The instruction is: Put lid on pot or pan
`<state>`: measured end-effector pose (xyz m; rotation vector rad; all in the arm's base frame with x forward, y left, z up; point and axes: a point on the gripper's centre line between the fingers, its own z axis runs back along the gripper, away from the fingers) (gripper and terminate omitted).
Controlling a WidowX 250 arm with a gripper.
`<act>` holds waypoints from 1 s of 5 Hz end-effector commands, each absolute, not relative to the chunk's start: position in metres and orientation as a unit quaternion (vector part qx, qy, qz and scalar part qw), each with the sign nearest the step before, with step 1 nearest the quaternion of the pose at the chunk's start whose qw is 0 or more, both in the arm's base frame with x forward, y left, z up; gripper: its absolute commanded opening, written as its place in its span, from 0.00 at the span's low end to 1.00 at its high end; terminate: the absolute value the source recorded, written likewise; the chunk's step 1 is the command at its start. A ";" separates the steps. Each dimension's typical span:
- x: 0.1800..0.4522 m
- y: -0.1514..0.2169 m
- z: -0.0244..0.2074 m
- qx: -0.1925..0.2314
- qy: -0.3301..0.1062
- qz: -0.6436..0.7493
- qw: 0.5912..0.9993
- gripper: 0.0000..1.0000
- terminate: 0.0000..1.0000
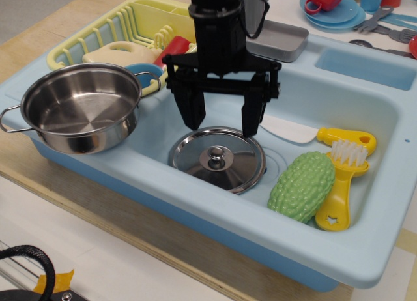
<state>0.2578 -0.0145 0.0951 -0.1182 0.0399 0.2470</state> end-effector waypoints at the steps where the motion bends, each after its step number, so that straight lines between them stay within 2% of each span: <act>1: 0.258 -0.009 0.083 -0.066 0.019 0.140 0.988 1.00 0.00; 4: 0.263 -0.007 0.062 -0.061 0.056 0.141 0.987 1.00 0.00; 5: 0.262 -0.006 0.054 -0.063 0.064 0.144 0.986 0.00 0.00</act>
